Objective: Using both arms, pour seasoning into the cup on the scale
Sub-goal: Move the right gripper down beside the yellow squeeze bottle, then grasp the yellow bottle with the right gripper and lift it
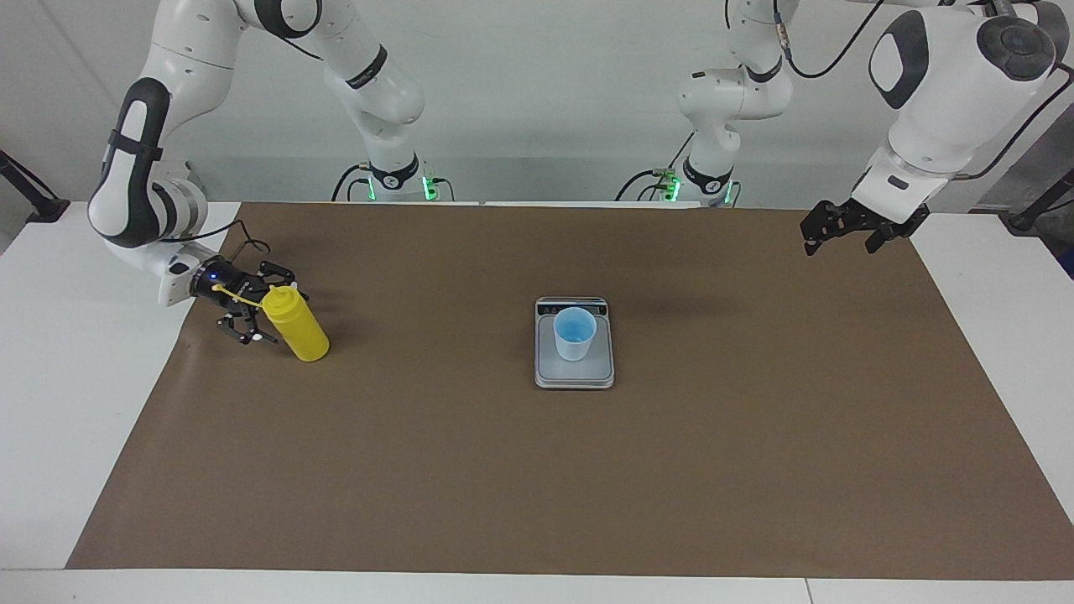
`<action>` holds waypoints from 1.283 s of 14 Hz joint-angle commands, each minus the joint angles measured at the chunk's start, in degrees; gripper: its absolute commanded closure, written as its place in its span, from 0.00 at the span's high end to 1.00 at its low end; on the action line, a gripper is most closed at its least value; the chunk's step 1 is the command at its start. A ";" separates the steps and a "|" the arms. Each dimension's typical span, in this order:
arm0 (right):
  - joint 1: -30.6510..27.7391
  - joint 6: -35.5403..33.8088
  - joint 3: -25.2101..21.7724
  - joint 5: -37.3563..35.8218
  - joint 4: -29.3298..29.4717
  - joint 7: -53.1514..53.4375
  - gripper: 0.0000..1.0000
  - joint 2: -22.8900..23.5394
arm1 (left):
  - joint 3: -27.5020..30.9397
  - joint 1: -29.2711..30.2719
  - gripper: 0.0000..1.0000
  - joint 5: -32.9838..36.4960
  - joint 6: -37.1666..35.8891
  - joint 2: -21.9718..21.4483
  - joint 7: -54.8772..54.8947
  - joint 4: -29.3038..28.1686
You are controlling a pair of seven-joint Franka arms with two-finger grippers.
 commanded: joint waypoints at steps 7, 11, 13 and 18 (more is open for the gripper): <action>1.27 1.16 0.18 2.59 -0.03 -2.71 1.00 1.36 | -0.07 0.27 1.00 0.58 1.15 -1.72 -0.03 -2.27; 2.06 2.12 0.18 3.38 -0.64 -2.71 1.00 1.36 | -0.07 0.27 1.00 0.58 1.15 -1.72 -0.03 -2.27; 2.06 2.12 0.18 3.55 -0.65 -2.62 1.00 1.36 | -0.07 0.27 1.00 0.58 1.15 -1.72 -0.03 -2.18; 2.76 2.30 0.18 4.35 -0.56 -2.54 0.62 1.36 | -0.07 0.27 1.00 0.58 1.15 -1.72 -0.03 -2.27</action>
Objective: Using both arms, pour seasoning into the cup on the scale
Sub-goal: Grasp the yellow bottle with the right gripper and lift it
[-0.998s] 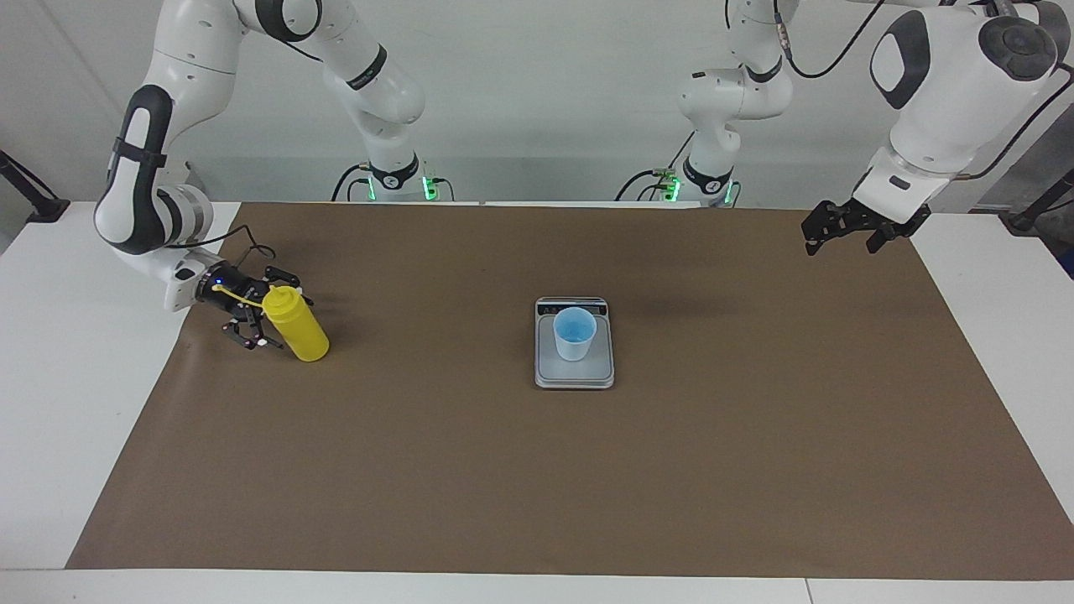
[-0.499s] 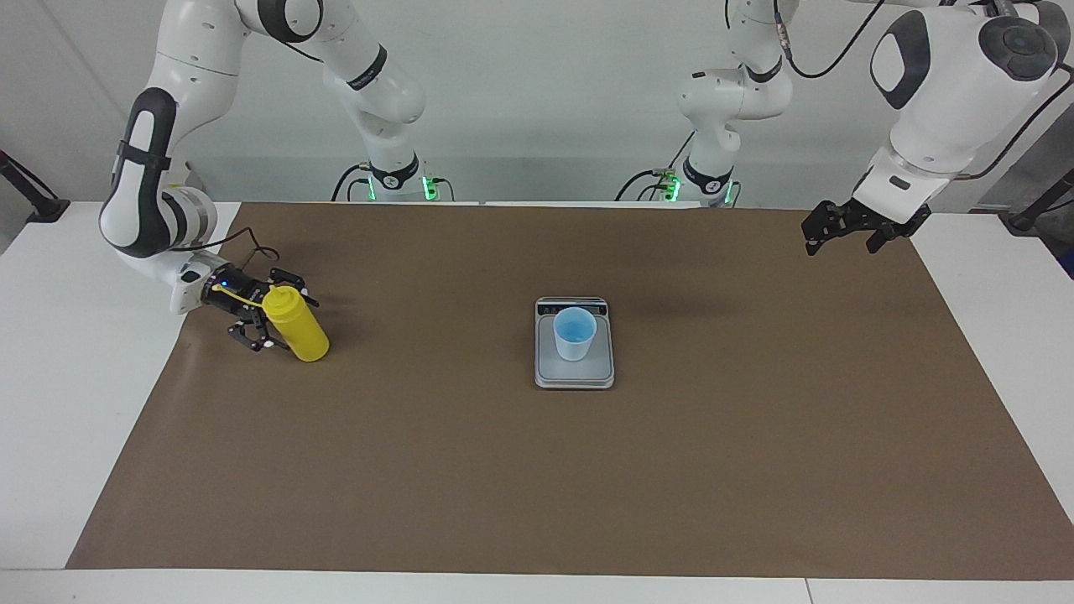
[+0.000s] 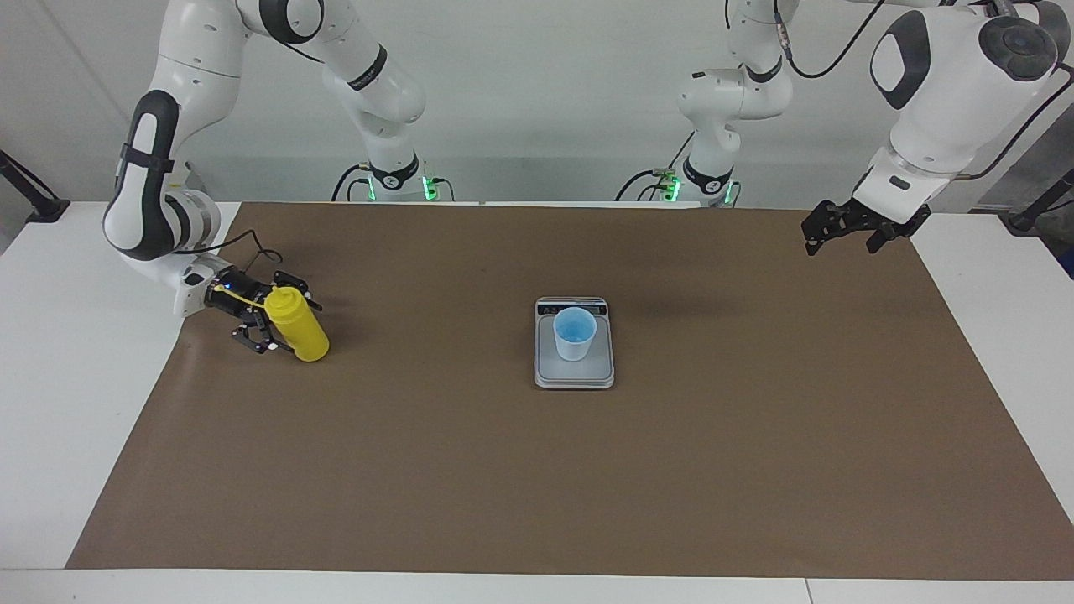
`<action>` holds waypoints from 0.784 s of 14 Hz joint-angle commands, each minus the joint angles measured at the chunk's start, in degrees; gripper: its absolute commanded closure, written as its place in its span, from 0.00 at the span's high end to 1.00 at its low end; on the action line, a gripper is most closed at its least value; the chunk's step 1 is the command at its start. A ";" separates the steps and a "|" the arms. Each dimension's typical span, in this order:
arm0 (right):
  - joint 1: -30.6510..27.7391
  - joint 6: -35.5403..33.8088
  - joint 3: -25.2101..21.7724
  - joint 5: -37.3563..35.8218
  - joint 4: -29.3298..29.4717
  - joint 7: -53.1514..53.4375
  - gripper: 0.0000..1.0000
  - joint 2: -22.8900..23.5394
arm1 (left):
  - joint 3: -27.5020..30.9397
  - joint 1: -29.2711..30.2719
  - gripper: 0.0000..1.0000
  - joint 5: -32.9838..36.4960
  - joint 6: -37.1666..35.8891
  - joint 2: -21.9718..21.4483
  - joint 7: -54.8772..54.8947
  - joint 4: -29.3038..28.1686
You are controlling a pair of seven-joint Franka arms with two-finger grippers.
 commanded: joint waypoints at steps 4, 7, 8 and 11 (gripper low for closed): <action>1.13 0.82 0.17 1.96 0.57 -1.54 0.38 0.25 | -0.07 0.22 1.00 0.58 1.15 -1.72 -0.02 -2.17; 2.88 0.56 0.26 2.93 0.93 -1.19 0.38 -0.01 | -0.07 0.22 1.00 0.58 1.15 -1.72 -0.02 -2.16; 3.50 0.82 0.35 2.93 1.19 -0.92 0.38 -0.63 | -0.07 0.22 1.00 0.58 1.15 -1.72 -0.02 -2.16; 7.37 3.97 0.35 2.93 1.28 0.74 0.38 -3.70 | -0.07 0.22 1.00 0.58 1.15 -1.72 -0.02 -2.16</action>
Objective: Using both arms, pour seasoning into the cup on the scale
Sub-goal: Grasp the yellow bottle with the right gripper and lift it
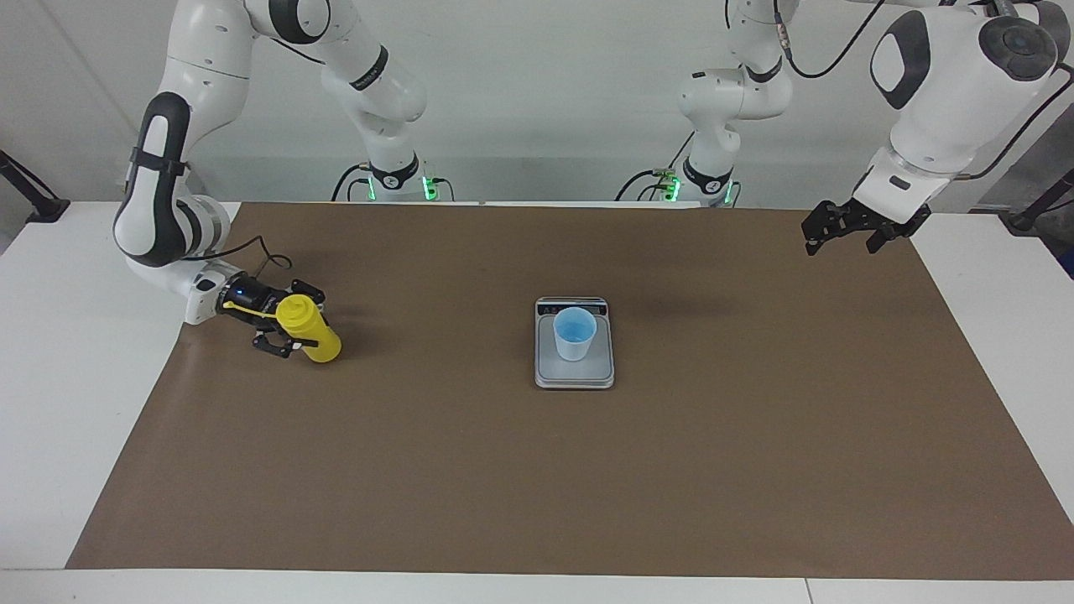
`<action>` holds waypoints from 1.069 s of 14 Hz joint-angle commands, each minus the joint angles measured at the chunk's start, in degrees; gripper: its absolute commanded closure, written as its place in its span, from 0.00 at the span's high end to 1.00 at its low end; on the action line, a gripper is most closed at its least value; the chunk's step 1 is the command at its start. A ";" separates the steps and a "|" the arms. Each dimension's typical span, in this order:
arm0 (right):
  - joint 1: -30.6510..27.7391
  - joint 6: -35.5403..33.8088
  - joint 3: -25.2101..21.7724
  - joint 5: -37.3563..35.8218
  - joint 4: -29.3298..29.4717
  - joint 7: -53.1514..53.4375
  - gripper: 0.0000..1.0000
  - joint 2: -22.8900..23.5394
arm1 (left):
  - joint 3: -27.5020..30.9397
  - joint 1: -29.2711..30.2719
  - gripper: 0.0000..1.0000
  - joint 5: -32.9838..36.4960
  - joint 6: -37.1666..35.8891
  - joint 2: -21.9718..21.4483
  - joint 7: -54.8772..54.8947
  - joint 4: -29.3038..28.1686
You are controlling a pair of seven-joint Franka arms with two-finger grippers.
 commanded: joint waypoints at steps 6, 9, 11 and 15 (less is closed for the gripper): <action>11.39 12.26 0.16 1.08 -0.64 7.08 0.38 -9.75 | -0.07 0.22 1.00 0.58 1.15 -1.72 -0.02 -2.25; 17.18 19.27 0.25 1.08 -0.64 10.24 0.38 -10.71 | -0.07 0.22 1.00 0.58 1.15 -1.72 -0.02 -2.25; 22.10 25.33 0.25 1.00 -0.29 14.02 0.38 -11.07 | -0.07 0.22 1.00 0.58 1.15 -1.72 -0.02 -2.16; 31.85 40.08 0.25 0.91 -0.38 16.75 0.38 -9.93 | -0.07 0.22 1.00 0.58 1.15 -1.72 -0.02 -2.16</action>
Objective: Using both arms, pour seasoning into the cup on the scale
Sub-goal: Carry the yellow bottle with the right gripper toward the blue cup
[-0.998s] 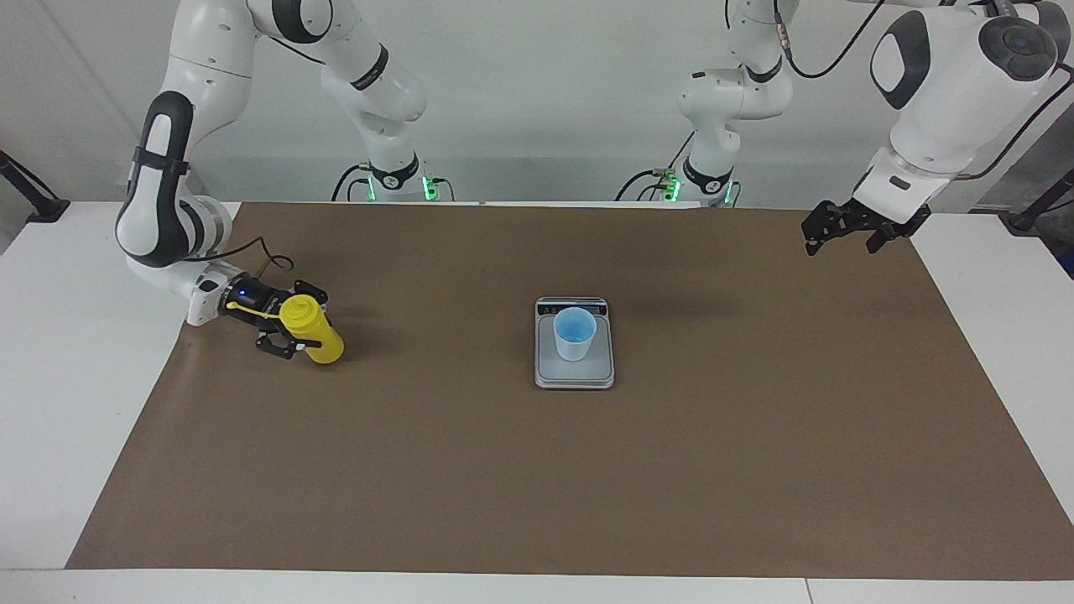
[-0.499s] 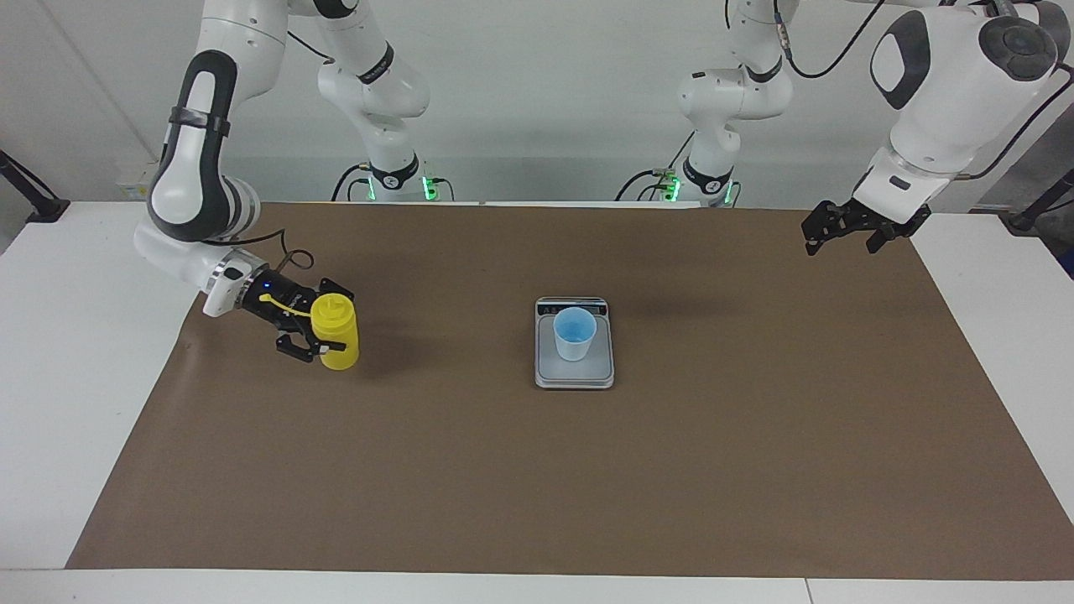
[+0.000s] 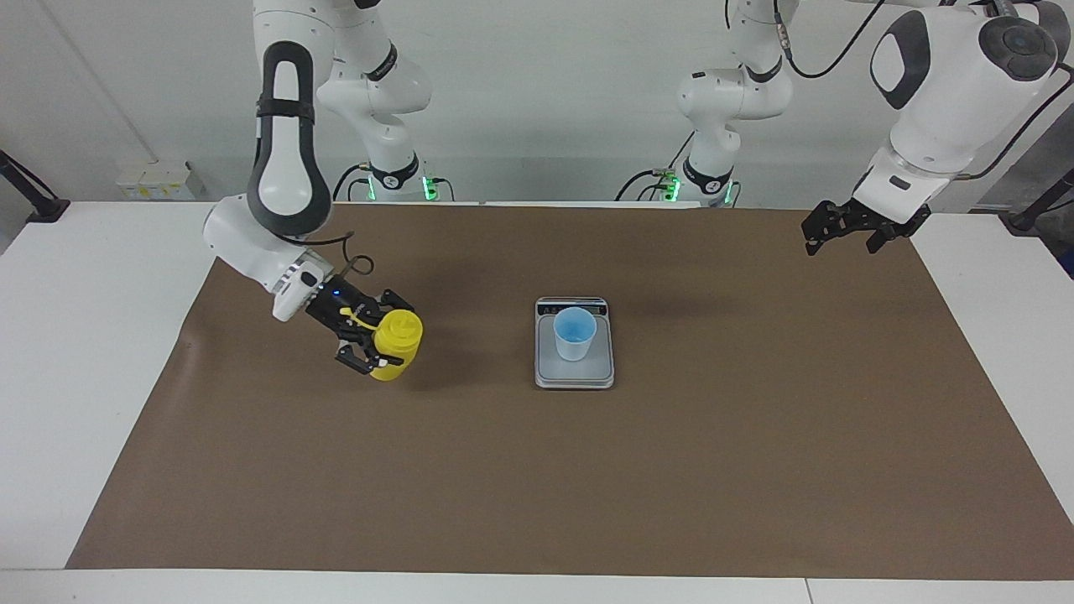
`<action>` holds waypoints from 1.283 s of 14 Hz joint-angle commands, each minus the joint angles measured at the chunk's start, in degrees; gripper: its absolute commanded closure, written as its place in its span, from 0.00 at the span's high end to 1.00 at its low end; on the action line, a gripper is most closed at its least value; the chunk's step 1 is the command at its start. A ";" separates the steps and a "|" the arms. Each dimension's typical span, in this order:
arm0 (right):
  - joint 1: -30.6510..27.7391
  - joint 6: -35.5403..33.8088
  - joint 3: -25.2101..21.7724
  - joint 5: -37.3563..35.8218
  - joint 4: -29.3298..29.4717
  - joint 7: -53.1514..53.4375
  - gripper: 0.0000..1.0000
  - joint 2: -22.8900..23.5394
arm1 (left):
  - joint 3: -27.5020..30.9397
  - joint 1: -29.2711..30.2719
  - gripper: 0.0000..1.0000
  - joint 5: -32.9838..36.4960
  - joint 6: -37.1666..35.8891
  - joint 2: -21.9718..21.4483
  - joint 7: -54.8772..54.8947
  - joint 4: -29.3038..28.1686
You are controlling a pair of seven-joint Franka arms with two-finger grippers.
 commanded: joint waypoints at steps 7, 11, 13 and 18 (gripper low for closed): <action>17.75 23.97 -0.30 -0.23 -0.95 5.96 0.38 1.74 | -0.07 0.21 1.00 0.58 1.15 -1.72 -0.02 -2.25; 19.44 25.65 -0.39 -6.78 -1.13 9.73 0.38 1.92 | -0.07 0.21 1.00 0.58 1.15 -1.72 -0.02 -2.25; 20.40 25.75 -0.48 -14.34 -1.05 14.90 0.38 2.27 | -0.07 0.21 1.00 0.58 1.15 -1.72 -0.02 -2.25; 22.07 25.22 -0.57 -30.18 -0.78 27.66 0.38 2.36 | -0.07 0.21 1.00 0.58 1.15 -1.72 -0.02 -2.16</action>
